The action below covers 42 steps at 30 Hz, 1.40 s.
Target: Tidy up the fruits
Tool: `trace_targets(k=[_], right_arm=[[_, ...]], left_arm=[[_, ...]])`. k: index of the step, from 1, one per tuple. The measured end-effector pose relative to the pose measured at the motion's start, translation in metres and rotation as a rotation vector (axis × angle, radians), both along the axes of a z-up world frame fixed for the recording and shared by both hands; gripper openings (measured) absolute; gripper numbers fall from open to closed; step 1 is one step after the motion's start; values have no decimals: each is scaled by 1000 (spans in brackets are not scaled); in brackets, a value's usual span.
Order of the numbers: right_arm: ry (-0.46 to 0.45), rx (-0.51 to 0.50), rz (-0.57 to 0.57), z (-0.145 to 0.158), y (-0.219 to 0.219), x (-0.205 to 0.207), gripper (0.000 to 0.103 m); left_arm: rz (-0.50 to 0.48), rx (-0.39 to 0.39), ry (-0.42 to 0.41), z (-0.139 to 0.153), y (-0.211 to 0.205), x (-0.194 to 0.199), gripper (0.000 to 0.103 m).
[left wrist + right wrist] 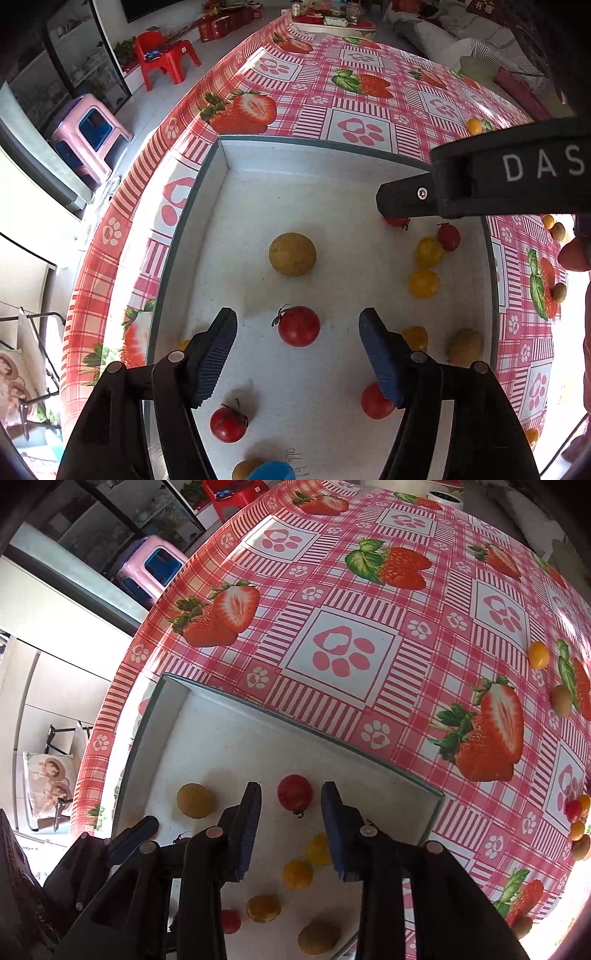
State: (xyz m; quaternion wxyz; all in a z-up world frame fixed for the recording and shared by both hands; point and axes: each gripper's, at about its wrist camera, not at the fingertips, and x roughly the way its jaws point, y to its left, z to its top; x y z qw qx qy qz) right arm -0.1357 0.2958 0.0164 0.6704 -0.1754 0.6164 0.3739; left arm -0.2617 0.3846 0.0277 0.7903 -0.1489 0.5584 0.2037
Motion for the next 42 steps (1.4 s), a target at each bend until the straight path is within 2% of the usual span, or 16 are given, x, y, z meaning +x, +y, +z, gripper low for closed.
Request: trace_targets(k=[2, 3, 5, 9, 14, 17, 21, 42], right_arm=[[-14, 2, -7, 12, -8, -3, 60], [-25, -6, -10, 17, -11, -5, 63], [-49, -26, -14, 26, -23, -12, 79], [-77, -83, -22, 33, -40, -24, 84], [-108, -136, -3, 34, -54, -41, 103], [-129, -151, 12, 34, -55, -47, 103], [-124, -160, 13, 33, -59, -51, 103], [-139, -192, 14, 34, -66, -59, 103]], left_arm=[[-1, -7, -2, 4, -1, -3, 84], [-1, -8, -10, 7, -1, -6, 99], [-18, 1, -19, 14, -5, -10, 101], [-41, -4, 4, 19, -10, -16, 101], [-47, 14, 36, 23, -16, -25, 101], [-47, 28, 82, 21, -18, -29, 101], [-29, -1, 97, 21, -17, -35, 101], [-47, 22, 124, 22, -26, -39, 101]])
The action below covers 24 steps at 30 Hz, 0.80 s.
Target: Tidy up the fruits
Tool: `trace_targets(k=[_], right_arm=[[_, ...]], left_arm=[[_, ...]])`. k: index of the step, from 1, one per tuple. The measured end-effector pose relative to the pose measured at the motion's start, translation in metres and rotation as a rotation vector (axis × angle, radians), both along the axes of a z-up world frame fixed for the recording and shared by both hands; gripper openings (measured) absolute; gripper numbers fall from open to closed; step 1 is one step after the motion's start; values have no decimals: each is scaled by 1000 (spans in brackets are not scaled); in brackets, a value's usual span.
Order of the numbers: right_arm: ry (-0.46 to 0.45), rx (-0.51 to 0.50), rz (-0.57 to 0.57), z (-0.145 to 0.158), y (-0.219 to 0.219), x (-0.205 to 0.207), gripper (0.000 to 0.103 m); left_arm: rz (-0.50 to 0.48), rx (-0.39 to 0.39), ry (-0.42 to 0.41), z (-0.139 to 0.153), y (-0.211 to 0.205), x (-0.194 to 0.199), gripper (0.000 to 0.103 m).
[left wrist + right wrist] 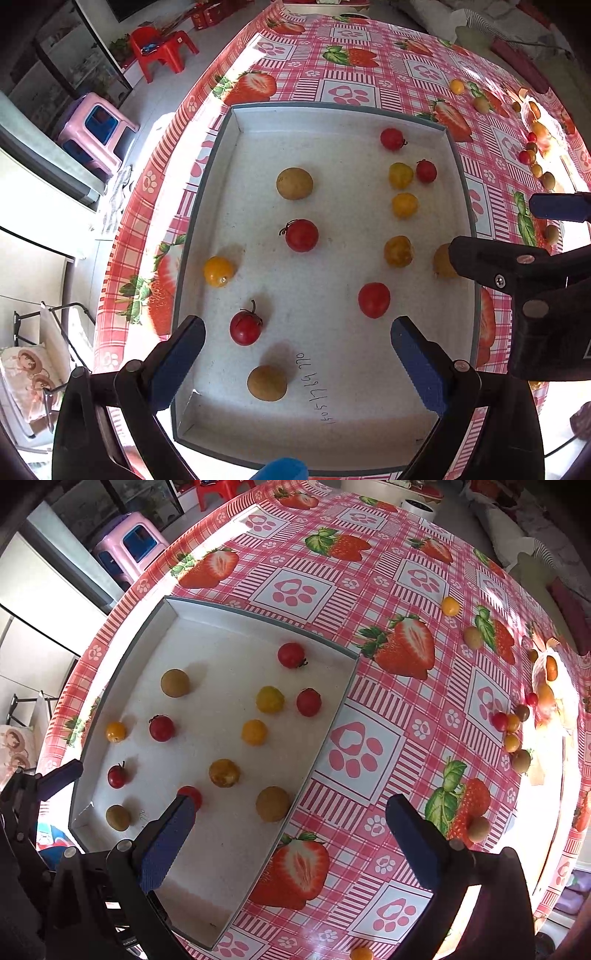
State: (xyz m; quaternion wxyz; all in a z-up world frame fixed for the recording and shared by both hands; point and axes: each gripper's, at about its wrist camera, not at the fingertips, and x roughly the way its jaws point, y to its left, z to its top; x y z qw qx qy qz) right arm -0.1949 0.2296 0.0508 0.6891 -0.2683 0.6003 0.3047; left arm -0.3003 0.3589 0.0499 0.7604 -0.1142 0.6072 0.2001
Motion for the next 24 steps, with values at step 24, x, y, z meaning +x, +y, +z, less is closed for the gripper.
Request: trace_targets(k=[24], right_arm=[[-2, -7, 8, -1, 3, -6, 103]], left_arm=[[-14, 12, 4, -1, -2, -2, 101]])
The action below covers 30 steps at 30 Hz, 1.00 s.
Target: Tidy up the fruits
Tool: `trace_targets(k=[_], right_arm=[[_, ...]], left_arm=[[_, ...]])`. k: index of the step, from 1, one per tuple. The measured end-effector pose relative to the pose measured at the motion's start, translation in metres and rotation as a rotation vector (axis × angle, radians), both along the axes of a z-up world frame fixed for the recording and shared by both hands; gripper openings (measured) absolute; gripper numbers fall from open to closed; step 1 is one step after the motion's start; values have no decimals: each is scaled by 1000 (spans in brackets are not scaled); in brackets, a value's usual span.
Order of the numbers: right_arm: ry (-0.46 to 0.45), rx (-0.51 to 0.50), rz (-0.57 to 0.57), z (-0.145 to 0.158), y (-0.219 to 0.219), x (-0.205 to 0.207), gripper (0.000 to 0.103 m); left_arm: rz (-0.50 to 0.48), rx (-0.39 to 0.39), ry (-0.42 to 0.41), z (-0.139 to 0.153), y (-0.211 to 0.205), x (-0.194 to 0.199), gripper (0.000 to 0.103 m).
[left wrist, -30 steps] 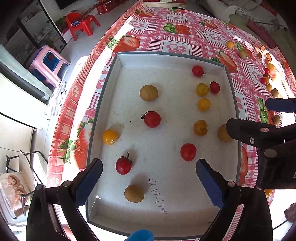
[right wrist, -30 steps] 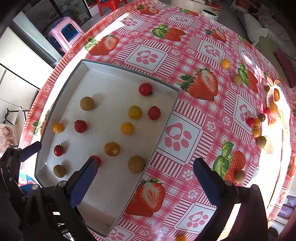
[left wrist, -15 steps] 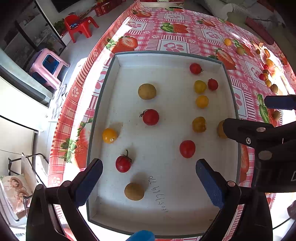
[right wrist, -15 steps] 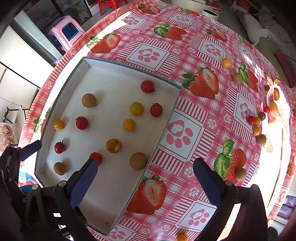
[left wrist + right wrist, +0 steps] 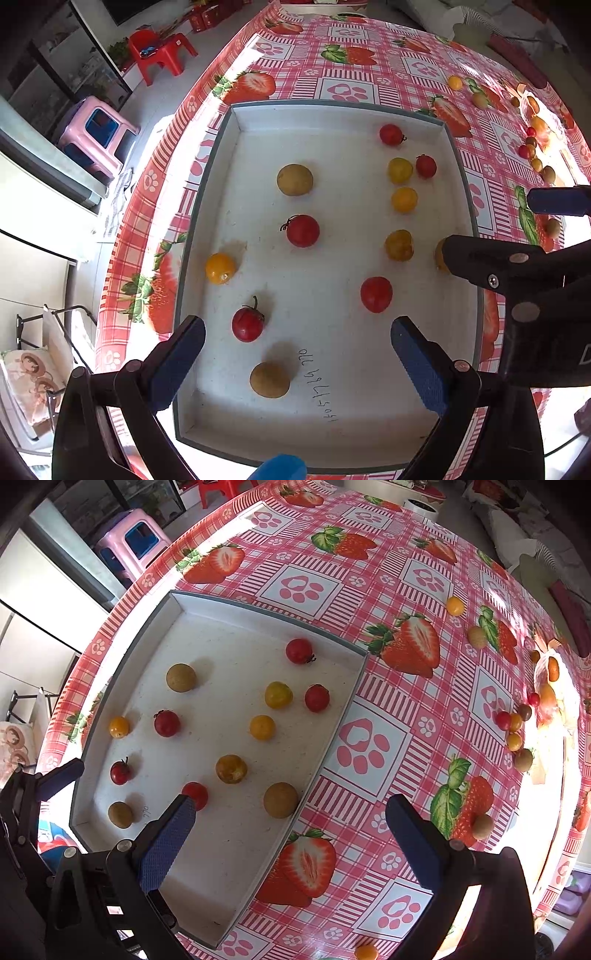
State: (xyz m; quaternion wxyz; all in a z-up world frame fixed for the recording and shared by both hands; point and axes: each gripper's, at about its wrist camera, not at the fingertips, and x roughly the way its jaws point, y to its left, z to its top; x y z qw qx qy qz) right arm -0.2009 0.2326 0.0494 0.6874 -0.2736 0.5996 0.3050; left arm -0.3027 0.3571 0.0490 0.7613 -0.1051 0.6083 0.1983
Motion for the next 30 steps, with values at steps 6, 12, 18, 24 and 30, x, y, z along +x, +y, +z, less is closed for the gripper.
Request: trace_targets(k=[6, 12, 18, 24, 30], right_arm=[[1, -1, 1, 0, 0, 0, 103], [3, 0, 3, -1, 0, 0, 103], [2, -1, 2, -1, 1, 0, 103], [4, -1, 3, -1, 1, 1, 103], [4, -1, 2, -2, 1, 1, 103]], left_arm=[[-4, -3, 2, -1, 0, 0, 101], [-8, -7, 2, -1, -1, 1, 101], [-9, -7, 3, -1, -1, 1, 101], [-12, -6, 3, -2, -1, 2, 101], [-11, -5, 1, -2, -1, 3, 101]])
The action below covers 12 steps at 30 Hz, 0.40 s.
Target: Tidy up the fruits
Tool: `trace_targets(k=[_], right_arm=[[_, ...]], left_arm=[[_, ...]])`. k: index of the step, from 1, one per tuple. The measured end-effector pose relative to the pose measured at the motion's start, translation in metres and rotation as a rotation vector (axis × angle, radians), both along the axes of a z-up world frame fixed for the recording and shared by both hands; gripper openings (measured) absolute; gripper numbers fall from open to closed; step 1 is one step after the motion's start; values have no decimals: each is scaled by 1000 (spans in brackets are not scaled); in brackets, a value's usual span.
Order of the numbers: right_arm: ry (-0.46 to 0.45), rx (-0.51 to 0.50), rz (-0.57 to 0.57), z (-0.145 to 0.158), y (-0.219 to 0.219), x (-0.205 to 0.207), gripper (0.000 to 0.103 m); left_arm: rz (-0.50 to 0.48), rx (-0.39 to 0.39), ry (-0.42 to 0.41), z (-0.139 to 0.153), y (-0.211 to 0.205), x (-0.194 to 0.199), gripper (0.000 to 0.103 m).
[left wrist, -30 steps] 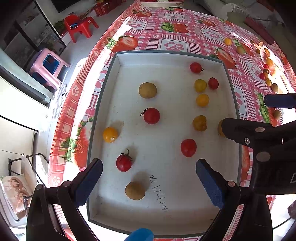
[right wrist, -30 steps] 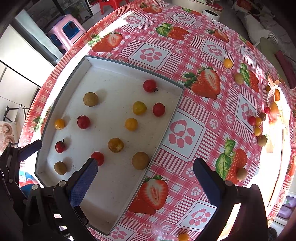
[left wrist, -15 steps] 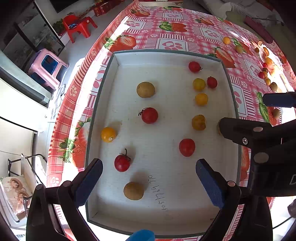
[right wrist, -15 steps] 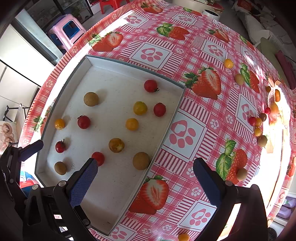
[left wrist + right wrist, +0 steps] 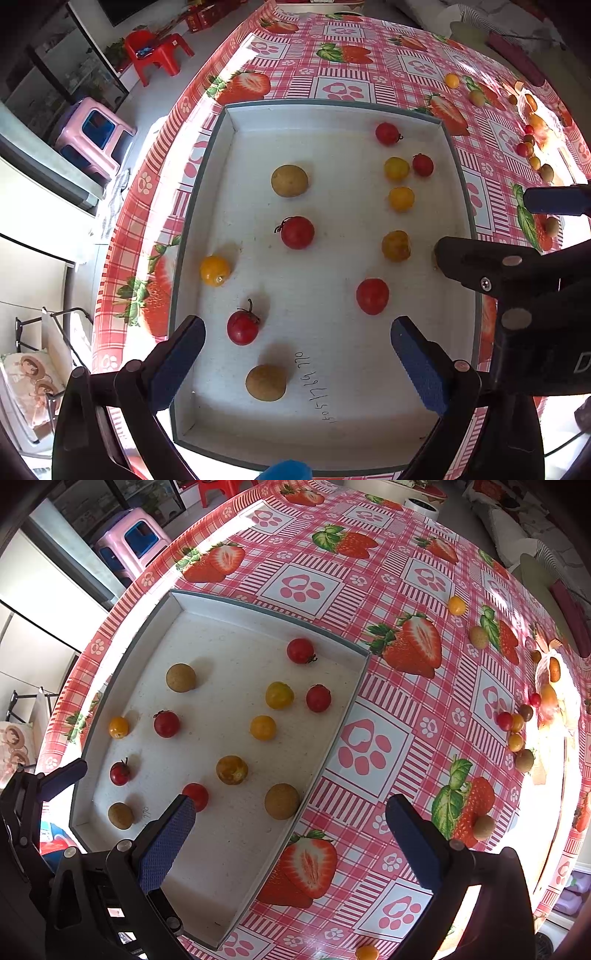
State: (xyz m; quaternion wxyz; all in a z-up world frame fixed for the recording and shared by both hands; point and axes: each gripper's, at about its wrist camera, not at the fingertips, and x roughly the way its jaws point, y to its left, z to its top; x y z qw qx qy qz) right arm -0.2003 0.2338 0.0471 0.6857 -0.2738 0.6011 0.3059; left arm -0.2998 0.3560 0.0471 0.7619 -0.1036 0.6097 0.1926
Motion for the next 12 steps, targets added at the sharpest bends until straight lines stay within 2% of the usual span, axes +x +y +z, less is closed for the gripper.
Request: trace_targets(k=[7, 12], right_arm=[[1, -1, -1, -1, 0, 0, 103], [3, -2, -3, -2, 0, 0, 103]], left_arm=[[6, -7, 8, -3, 0, 1, 101], [-12, -2, -24, 2, -2, -1, 101]])
